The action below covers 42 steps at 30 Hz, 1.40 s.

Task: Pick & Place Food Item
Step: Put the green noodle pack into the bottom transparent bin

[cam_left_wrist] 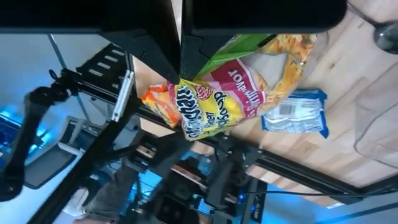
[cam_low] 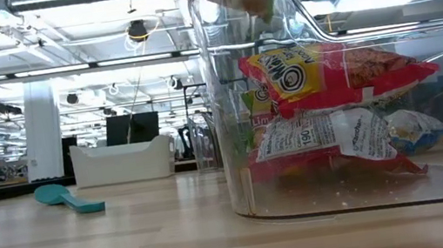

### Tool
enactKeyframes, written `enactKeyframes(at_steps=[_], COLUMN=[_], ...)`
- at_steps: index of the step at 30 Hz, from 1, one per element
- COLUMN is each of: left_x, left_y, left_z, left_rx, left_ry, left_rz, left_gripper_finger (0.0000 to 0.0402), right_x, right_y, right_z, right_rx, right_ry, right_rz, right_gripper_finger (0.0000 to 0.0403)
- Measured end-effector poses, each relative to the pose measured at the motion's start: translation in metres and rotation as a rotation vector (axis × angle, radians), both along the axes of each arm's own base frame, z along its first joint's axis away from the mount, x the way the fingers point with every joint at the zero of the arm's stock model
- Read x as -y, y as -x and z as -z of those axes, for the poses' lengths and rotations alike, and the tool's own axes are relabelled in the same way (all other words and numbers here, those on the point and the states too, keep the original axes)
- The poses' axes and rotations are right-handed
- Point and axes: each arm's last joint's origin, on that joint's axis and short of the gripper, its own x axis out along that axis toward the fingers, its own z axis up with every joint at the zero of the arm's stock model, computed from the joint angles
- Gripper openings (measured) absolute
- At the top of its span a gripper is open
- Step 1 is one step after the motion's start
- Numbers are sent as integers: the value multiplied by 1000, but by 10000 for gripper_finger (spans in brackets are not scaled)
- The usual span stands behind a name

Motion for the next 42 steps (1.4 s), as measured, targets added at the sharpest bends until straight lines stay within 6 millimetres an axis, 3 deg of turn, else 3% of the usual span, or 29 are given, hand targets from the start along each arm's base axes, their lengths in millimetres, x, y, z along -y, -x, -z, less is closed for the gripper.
enactKeyframes(at_steps=[9, 24, 34, 42], left_x=[-7, -9, -10, -9], left_y=[-12, -28, -36, -35], left_z=[6, 15, 18, 19], left_rx=[0, 30, 52, 48], left_ry=[20, 39, 62, 72], left_rz=[10, 12, 41, 76], left_gripper_finger=[0, 0, 0, 0], right_x=[-8, -8, -13, -17], right_y=[4, 3, -19, -24], right_z=[1, -2, 10, 14], right_rx=[-44, -41, -36, -19], right_ry=[133, 250, 393, 375], right_rz=[-131, -146, -46, -32], right_gripper_finger=[248, 248, 248, 248])
